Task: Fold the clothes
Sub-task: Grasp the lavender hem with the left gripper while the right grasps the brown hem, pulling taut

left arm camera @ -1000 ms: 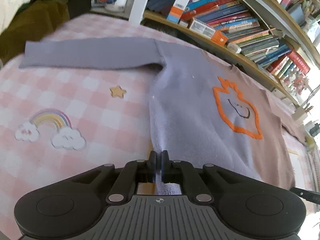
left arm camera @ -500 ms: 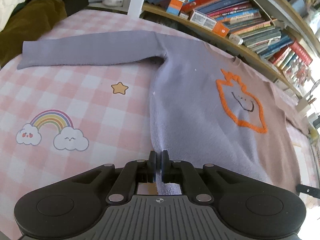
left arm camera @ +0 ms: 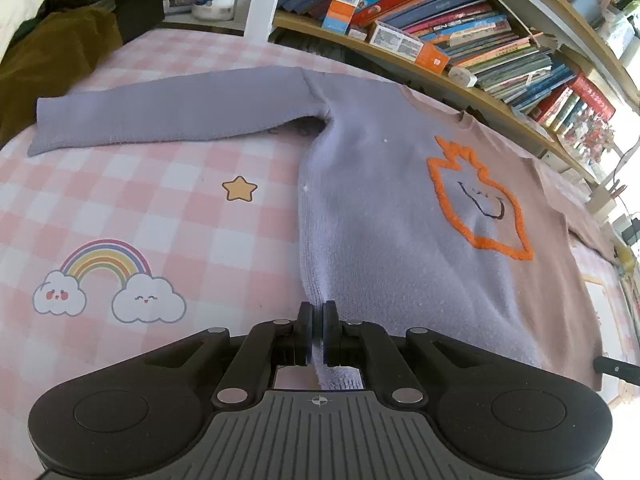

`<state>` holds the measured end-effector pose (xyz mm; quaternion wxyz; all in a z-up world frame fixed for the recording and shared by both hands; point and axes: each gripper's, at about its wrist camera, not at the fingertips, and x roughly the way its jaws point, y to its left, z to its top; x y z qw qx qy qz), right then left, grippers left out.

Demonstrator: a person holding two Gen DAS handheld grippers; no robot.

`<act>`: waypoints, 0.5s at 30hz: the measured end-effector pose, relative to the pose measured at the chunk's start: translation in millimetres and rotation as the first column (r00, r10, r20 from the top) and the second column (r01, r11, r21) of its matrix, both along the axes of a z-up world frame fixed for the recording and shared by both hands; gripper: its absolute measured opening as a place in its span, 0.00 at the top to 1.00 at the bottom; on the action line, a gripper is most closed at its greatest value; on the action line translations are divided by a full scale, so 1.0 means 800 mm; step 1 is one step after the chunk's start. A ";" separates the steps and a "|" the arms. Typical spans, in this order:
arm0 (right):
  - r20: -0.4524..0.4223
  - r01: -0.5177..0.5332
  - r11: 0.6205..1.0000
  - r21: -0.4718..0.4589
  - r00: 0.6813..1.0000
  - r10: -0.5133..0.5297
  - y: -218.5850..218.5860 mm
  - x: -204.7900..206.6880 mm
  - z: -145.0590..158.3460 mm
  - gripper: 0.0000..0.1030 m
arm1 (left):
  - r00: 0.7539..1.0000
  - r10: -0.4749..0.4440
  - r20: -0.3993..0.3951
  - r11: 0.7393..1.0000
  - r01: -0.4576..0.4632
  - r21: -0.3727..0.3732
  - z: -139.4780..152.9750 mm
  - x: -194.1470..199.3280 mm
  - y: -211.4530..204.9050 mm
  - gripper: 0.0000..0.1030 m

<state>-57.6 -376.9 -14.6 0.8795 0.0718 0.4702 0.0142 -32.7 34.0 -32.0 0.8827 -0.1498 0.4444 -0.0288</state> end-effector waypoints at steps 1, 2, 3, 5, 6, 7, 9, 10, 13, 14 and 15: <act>0.001 0.001 1.000 -0.001 1.000 -0.001 0.000 0.000 0.000 0.96 | 1.000 -0.003 0.002 1.000 0.003 0.000 0.000 -0.001 0.000 0.97; 0.000 0.000 1.000 -0.002 1.000 0.000 0.001 -0.001 0.000 0.96 | 1.000 -0.004 0.004 1.000 0.004 -0.002 0.000 -0.002 0.002 0.97; 0.000 -0.001 1.000 -0.002 1.000 0.001 0.002 -0.001 0.000 0.96 | 1.000 -0.004 0.005 1.000 0.004 -0.003 0.000 -0.002 0.003 0.97; 0.001 -0.014 1.000 -0.010 1.000 0.014 0.003 -0.003 0.000 0.96 | 1.000 -0.010 0.005 1.000 0.010 -0.005 -0.001 -0.003 0.005 0.97; 0.003 -0.019 1.000 -0.017 1.000 0.019 0.004 -0.003 0.000 0.96 | 1.000 -0.016 0.005 1.000 0.016 -0.001 -0.001 -0.002 0.005 0.97; 0.003 -0.020 1.000 -0.020 1.000 0.020 0.003 -0.003 0.000 0.96 | 1.000 -0.024 0.004 1.000 0.024 0.004 -0.002 0.000 0.003 0.96; 0.005 -0.018 0.999 -0.027 1.000 0.018 0.004 -0.003 0.000 0.95 | 0.999 -0.036 0.005 0.999 0.036 0.016 -0.001 0.000 0.001 0.95; 0.005 -0.016 0.999 -0.034 1.000 0.016 0.006 -0.003 0.000 0.95 | 0.999 -0.041 0.006 0.999 0.041 0.022 -0.001 0.000 0.001 0.94; 0.009 -0.006 0.998 -0.059 1.000 0.007 0.012 -0.004 0.000 0.95 | 0.999 -0.047 0.014 0.998 0.046 0.040 0.001 -0.004 -0.002 0.91; 0.011 0.000 0.998 -0.066 1.000 0.001 0.013 -0.004 0.000 0.95 | 0.998 -0.052 0.020 0.998 0.051 0.047 0.002 -0.006 -0.003 0.91; 0.012 0.005 0.997 -0.074 1.000 -0.005 0.014 -0.004 0.000 0.93 | 0.998 -0.055 0.027 0.997 0.054 0.054 0.003 -0.008 -0.004 0.91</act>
